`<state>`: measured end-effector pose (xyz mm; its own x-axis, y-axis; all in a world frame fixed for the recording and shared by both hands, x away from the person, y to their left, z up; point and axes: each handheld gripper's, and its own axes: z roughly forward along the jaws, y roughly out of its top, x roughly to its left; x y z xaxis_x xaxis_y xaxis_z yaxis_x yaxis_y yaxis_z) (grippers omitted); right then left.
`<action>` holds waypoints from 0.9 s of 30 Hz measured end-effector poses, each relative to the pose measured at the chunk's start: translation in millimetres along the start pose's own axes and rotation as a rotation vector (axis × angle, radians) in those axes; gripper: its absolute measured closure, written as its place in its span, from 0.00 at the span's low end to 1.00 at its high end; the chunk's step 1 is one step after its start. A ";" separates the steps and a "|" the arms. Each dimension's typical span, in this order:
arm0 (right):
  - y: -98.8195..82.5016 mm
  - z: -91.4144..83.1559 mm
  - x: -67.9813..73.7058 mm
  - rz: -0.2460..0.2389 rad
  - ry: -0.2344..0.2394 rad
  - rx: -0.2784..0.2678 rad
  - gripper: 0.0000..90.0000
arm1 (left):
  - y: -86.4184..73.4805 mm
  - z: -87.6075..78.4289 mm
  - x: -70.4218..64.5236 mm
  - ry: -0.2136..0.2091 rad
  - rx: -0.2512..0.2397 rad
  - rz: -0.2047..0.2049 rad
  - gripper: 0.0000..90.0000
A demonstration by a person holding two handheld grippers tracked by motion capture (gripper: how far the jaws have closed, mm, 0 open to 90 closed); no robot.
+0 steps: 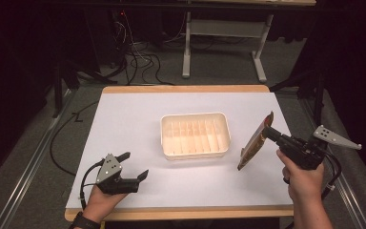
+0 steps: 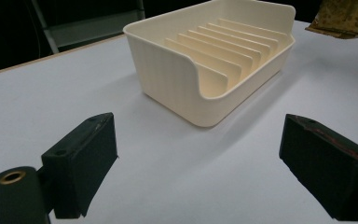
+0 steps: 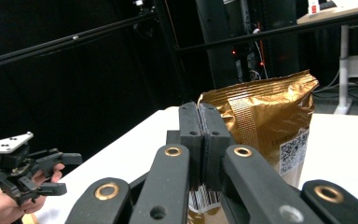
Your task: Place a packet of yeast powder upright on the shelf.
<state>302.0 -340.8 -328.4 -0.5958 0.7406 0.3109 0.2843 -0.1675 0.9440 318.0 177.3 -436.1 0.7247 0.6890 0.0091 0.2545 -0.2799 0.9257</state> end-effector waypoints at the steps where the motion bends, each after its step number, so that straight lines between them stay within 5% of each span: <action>1: 1.9 0.5 1.4 0.000 0.001 0.001 1.00 | 0.0 -0.1 0.1 0.000 0.001 0.001 0.13; 18: 36.8 18.0 26.9 -0.040 0.071 -0.012 1.00 | 0.5 -1.3 0.3 0.000 -0.002 0.003 0.13; 27: 46.5 40.7 47.2 -0.074 0.128 0.002 1.00 | 0.8 -2.4 0.3 0.002 -0.007 0.004 0.13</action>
<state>317.6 -287.2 -274.3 -0.7059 0.6621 0.2518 0.2375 -0.1137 0.9647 316.9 178.8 -434.4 0.7246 0.6890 0.0130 0.2473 -0.2777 0.9283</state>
